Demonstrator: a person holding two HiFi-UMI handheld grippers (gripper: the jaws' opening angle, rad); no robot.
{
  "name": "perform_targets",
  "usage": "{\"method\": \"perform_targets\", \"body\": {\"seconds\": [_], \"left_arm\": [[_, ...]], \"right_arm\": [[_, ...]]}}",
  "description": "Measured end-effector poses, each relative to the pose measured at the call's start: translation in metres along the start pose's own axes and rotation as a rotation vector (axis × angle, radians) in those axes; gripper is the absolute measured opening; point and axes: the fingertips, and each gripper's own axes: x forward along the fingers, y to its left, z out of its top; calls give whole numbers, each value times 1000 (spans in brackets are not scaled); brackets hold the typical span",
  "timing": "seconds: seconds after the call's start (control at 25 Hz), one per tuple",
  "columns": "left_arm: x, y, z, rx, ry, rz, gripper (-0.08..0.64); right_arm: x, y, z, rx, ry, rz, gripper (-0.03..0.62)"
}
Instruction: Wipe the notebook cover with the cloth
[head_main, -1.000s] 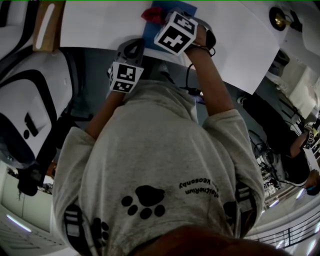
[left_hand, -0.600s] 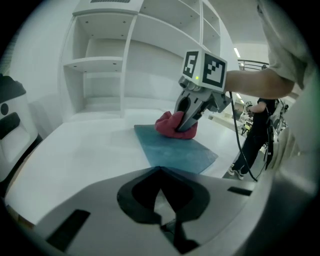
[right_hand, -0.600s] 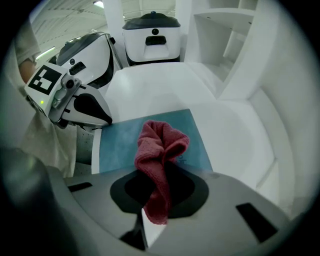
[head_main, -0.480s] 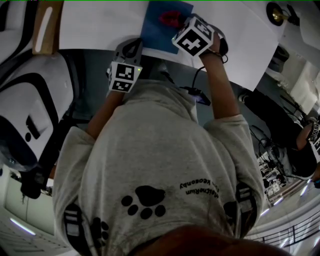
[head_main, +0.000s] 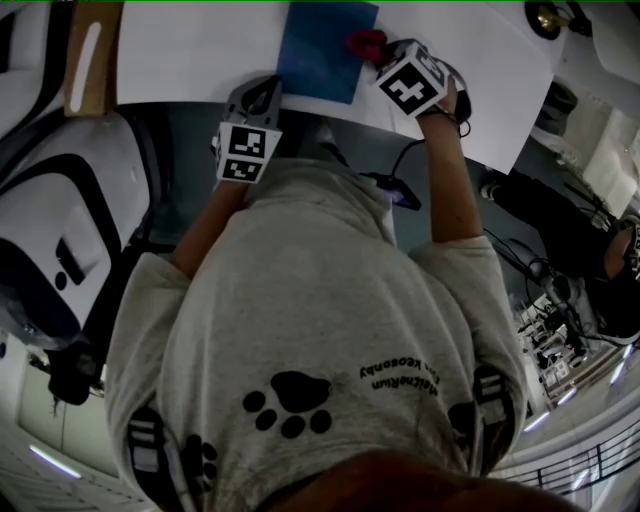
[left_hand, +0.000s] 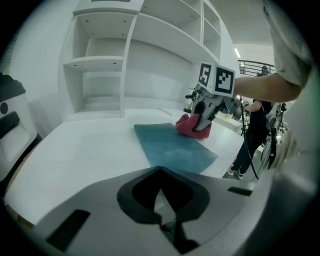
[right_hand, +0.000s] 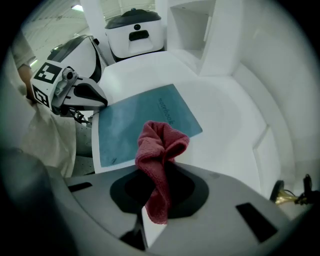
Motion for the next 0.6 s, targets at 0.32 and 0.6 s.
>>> {"method": "perform_targets", "body": {"seconds": [0.32, 0.6], "left_arm": [[3, -3, 0, 5, 3, -5, 12], [3, -4, 0, 8, 4, -8, 12]], "right_arm": [[-18, -8, -37, 132, -14, -37, 60], [-44, 11, 19, 98, -188, -15, 60]]}}
